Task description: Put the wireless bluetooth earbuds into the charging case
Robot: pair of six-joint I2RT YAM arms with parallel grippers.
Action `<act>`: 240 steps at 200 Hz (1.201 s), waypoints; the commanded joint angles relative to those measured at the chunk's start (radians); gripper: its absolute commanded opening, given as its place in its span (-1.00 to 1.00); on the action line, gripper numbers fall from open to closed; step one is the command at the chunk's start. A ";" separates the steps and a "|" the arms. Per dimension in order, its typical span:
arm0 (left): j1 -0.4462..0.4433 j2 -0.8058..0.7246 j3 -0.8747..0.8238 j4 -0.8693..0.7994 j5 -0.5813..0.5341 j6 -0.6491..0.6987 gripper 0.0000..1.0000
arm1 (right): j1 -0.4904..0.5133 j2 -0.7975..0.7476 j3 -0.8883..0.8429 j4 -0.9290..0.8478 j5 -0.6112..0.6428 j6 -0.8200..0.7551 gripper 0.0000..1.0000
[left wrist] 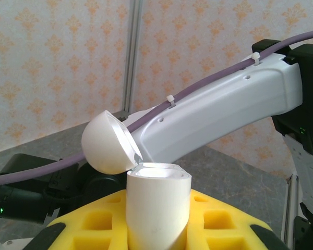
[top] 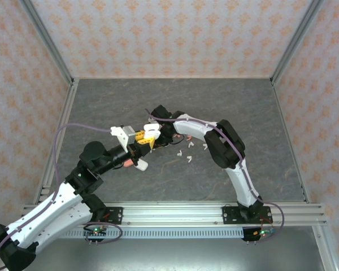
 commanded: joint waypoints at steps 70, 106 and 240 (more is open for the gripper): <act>-0.005 0.002 0.000 0.011 -0.021 0.003 -1.00 | 0.002 -0.158 -0.110 0.078 0.054 0.027 -0.50; -0.004 0.025 -0.004 0.046 -0.015 -0.010 -1.00 | -0.067 -0.377 -0.318 0.205 0.060 0.099 -0.51; -0.011 0.276 0.042 0.180 0.046 -0.055 -1.00 | -0.194 -1.095 -0.539 0.222 0.093 0.041 -0.56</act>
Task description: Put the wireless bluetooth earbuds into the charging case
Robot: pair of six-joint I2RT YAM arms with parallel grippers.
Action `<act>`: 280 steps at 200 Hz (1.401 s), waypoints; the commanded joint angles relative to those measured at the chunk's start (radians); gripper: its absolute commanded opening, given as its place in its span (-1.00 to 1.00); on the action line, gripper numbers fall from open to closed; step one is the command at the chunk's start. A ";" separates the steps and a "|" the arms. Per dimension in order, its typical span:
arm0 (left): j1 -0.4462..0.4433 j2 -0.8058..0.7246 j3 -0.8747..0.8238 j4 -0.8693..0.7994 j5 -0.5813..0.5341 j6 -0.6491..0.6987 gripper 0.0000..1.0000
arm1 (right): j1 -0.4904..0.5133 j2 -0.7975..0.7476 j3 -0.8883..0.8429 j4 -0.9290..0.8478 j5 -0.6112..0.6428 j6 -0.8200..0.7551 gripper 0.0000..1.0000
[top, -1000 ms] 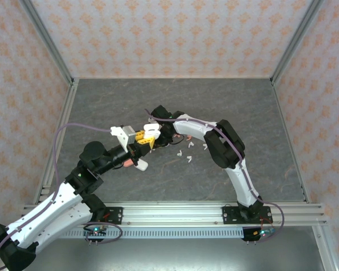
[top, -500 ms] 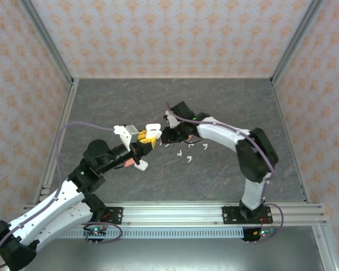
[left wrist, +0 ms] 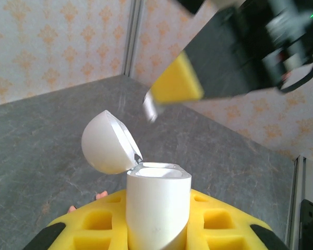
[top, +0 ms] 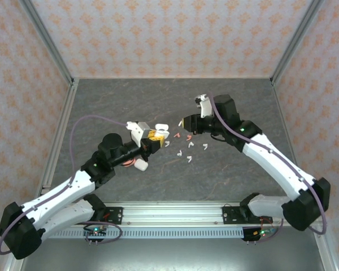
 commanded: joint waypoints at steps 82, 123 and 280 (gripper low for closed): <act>-0.027 0.067 0.066 0.096 0.045 -0.016 -1.00 | 0.088 -0.063 0.001 0.164 -0.025 -0.039 -0.56; -0.028 0.063 0.067 0.099 0.045 -0.015 -1.00 | 0.130 -0.036 0.007 0.202 -0.049 -0.038 -0.56; -0.028 0.058 0.070 0.106 0.045 -0.019 -1.00 | 0.162 0.023 -0.023 0.184 -0.065 -0.064 -0.56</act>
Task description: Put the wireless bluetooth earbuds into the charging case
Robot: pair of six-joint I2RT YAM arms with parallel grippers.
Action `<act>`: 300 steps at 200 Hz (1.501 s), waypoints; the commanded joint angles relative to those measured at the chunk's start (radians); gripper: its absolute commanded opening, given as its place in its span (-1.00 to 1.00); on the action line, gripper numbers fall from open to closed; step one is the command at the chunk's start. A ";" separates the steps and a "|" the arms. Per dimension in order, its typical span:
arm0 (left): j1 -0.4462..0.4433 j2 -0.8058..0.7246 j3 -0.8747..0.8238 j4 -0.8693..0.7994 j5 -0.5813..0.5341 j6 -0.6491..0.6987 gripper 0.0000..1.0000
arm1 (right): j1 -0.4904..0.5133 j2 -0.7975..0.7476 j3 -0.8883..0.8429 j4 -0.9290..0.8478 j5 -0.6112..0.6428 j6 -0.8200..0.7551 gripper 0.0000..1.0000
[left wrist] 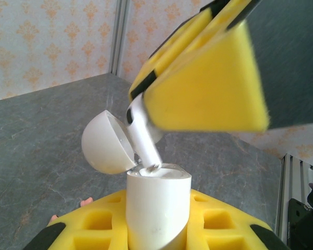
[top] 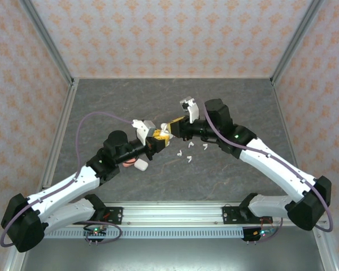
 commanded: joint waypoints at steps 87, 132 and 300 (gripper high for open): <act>-0.009 -0.016 0.031 0.069 0.018 -0.007 -1.00 | 0.011 0.007 -0.019 0.064 -0.131 0.009 -0.56; -0.009 -0.023 0.025 0.091 0.026 -0.014 -1.00 | 0.011 0.018 -0.003 0.066 -0.201 0.025 -0.54; -0.010 -0.125 -0.023 0.126 -0.004 0.003 -1.00 | -0.118 -0.086 0.151 -0.185 0.075 0.030 0.05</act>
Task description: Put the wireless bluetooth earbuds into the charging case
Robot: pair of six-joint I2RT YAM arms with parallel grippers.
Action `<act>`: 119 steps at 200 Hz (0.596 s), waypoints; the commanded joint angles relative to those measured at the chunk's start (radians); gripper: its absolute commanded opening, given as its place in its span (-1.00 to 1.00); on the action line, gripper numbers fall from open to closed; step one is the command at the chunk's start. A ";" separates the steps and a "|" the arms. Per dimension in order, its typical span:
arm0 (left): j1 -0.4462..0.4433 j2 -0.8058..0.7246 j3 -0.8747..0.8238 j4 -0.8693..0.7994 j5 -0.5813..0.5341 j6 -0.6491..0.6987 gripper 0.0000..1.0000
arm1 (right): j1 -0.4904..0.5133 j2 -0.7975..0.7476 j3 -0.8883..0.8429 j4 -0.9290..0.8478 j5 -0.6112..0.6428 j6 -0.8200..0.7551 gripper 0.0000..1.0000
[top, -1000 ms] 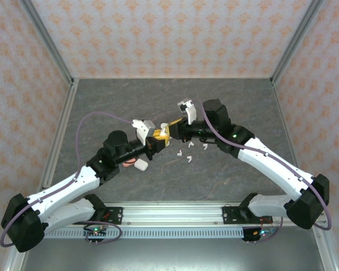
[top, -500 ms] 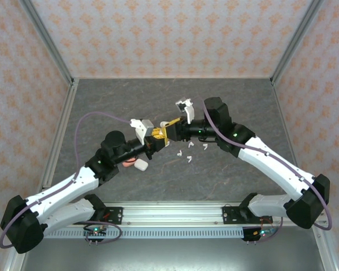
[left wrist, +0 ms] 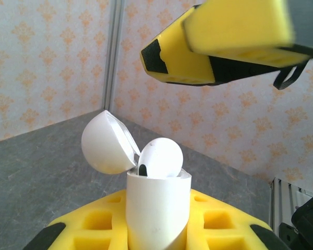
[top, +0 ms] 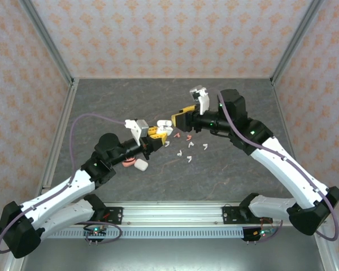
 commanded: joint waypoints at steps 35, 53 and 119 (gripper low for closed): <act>-0.009 -0.087 -0.015 0.008 -0.031 0.029 -1.00 | -0.108 0.014 -0.055 -0.085 0.156 0.120 0.02; -0.009 -0.109 -0.024 -0.001 -0.038 0.034 -1.00 | -0.110 0.086 -0.055 -0.135 0.174 0.138 0.00; -0.008 -0.149 -0.025 -0.032 -0.034 0.041 -1.00 | -0.068 0.412 -0.044 -0.118 0.128 0.253 -0.09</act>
